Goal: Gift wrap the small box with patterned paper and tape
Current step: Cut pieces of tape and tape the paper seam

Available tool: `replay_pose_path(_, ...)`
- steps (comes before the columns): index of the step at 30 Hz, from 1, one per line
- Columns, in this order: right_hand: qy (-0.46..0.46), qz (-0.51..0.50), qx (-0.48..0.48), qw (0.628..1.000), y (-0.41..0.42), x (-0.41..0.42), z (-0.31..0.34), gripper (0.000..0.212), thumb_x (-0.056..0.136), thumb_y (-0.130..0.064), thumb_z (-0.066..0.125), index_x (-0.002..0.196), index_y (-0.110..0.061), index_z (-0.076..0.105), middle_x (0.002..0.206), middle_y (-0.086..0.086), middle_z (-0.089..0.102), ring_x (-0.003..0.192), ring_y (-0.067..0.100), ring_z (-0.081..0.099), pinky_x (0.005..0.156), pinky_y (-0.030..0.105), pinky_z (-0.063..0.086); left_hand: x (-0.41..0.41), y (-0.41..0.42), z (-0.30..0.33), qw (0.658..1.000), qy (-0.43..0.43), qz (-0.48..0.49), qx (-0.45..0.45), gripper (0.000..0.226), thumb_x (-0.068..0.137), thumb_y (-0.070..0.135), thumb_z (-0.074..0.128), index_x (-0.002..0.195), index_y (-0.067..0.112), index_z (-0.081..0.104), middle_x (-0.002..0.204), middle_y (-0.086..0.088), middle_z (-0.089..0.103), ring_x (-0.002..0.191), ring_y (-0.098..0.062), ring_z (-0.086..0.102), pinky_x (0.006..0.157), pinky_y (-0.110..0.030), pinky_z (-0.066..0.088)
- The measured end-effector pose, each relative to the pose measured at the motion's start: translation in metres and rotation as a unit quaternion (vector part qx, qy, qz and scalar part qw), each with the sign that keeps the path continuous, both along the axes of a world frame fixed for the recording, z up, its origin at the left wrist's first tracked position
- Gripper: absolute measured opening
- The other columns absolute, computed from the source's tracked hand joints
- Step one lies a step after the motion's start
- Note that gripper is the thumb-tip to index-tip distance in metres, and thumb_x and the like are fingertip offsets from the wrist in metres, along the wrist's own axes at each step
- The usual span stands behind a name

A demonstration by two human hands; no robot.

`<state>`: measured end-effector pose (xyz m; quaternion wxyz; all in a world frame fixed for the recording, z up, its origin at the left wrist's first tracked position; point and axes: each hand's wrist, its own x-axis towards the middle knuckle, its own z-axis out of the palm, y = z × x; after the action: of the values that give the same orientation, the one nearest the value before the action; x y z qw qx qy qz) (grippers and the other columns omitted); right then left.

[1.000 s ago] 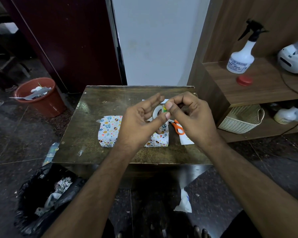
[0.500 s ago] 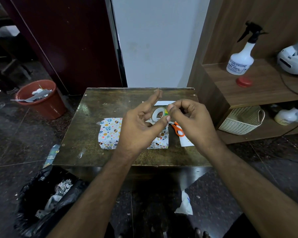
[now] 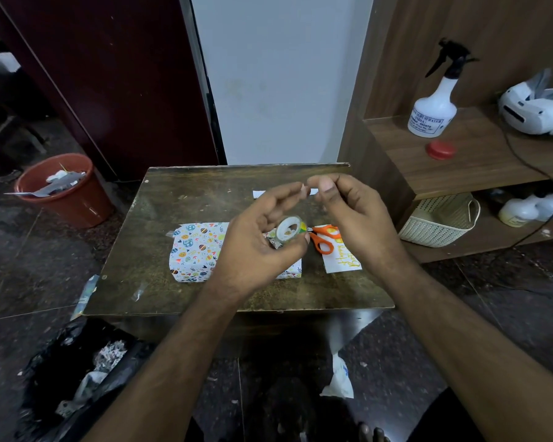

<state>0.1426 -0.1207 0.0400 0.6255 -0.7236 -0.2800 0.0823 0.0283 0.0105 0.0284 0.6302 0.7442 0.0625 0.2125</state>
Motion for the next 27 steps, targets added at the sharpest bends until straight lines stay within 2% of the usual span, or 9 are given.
replay_pose_path(3,0.024,0.023,-0.002,0.999,-0.001,0.0,0.001,0.033,0.108,-0.029,0.051,0.104,-0.009,0.077,0.088,-0.012,0.076,0.087,-0.007,0.067,0.081,0.012,0.048,-0.001,-0.002,0.001,1.0,0.015,-0.002,0.015,0.066,0.084,-0.009,0.074,0.138,0.023,0.054,0.13,0.009,0.071,0.121,-0.007,0.066,0.061,-0.008,0.046)
replay_pose_path(6,0.016,0.042,-0.013,0.999,-0.002,0.002,-0.001,0.025,0.104,-0.026,0.06,0.097,-0.01,0.077,0.09,-0.002,0.076,0.09,0.009,0.07,0.083,0.025,0.053,-0.003,-0.001,0.003,0.999,0.03,0.015,0.038,0.07,0.084,-0.002,0.077,0.139,0.03,0.047,0.122,0.014,0.074,0.095,-0.001,0.069,0.063,-0.014,0.045)
replay_pose_path(9,0.014,0.054,-0.014,0.998,-0.002,0.004,-0.004,0.014,0.1,-0.02,0.067,0.095,-0.011,0.076,0.088,-0.006,0.077,0.089,0.006,0.07,0.084,0.022,0.054,-0.004,0.001,0.002,0.998,0.045,0.019,0.051,0.077,0.084,0.002,0.079,0.142,0.035,0.042,0.121,0.016,0.075,0.098,-0.004,0.069,0.07,-0.022,0.046)
replay_pose_path(13,0.007,0.049,-0.017,0.999,0.001,0.005,-0.008,0.008,0.097,-0.023,0.072,0.092,-0.018,0.076,0.091,0.0,0.077,0.094,0.027,0.072,0.091,0.046,0.059,-0.008,0.002,0.004,0.997,0.049,0.027,0.054,0.08,0.084,-0.001,0.078,0.144,0.035,0.041,0.115,0.013,0.077,0.094,-0.003,0.071,0.069,-0.017,0.049)
replay_pose_path(15,-0.006,0.044,-0.013,0.999,0.006,0.002,-0.009,0.008,0.094,-0.03,0.072,0.09,-0.024,0.076,0.094,0.001,0.075,0.094,0.03,0.071,0.091,0.053,0.058,-0.012,0.006,0.004,0.997,0.049,0.032,0.057,0.08,0.084,0.0,0.079,0.145,0.035,0.04,0.114,0.013,0.077,0.097,-0.002,0.071,0.07,-0.018,0.049)
replay_pose_path(18,-0.014,0.021,0.011,1.0,0.015,-0.004,-0.008,0.007,0.094,-0.031,0.073,0.089,-0.027,0.075,0.096,0.0,0.074,0.092,0.024,0.071,0.087,0.047,0.058,-0.02,0.015,0.004,0.995,0.057,0.045,0.071,0.082,0.085,0.006,0.082,0.147,0.034,0.038,0.113,0.012,0.077,0.096,-0.003,0.07,0.065,-0.016,0.049)
replay_pose_path(20,0.002,-0.007,0.029,1.0,0.02,-0.005,-0.006,0.005,0.095,-0.027,0.074,0.091,-0.025,0.076,0.097,0.003,0.075,0.089,0.016,0.07,0.083,0.037,0.057,-0.028,0.023,0.005,0.992,0.058,0.072,0.087,0.083,0.085,0.01,0.083,0.15,0.03,0.035,0.114,0.013,0.077,0.101,-0.004,0.071,0.071,-0.016,0.052)
replay_pose_path(23,0.024,0.005,0.003,1.0,0.026,-0.007,-0.008,0.005,0.096,-0.028,0.073,0.095,-0.025,0.077,0.102,-0.002,0.075,0.096,0.015,0.071,0.087,0.038,0.058,-0.038,0.038,0.006,0.984,0.044,0.15,0.085,0.079,0.086,0.013,0.082,0.149,0.029,0.036,0.116,0.013,0.076,0.107,-0.007,0.072,0.083,-0.036,0.061)
replay_pose_path(27,-0.049,0.075,-0.078,0.993,0.034,-0.016,-0.015,0.009,0.099,-0.03,0.068,0.103,-0.025,0.075,0.106,-0.012,0.068,0.1,0.005,0.066,0.087,0.026,0.051,-0.042,0.053,0.005,0.973,0.033,0.222,0.06,0.073,0.089,0.03,0.08,0.147,0.027,0.036,0.116,0.009,0.074,0.1,-0.011,0.075,0.074,-0.046,0.063)
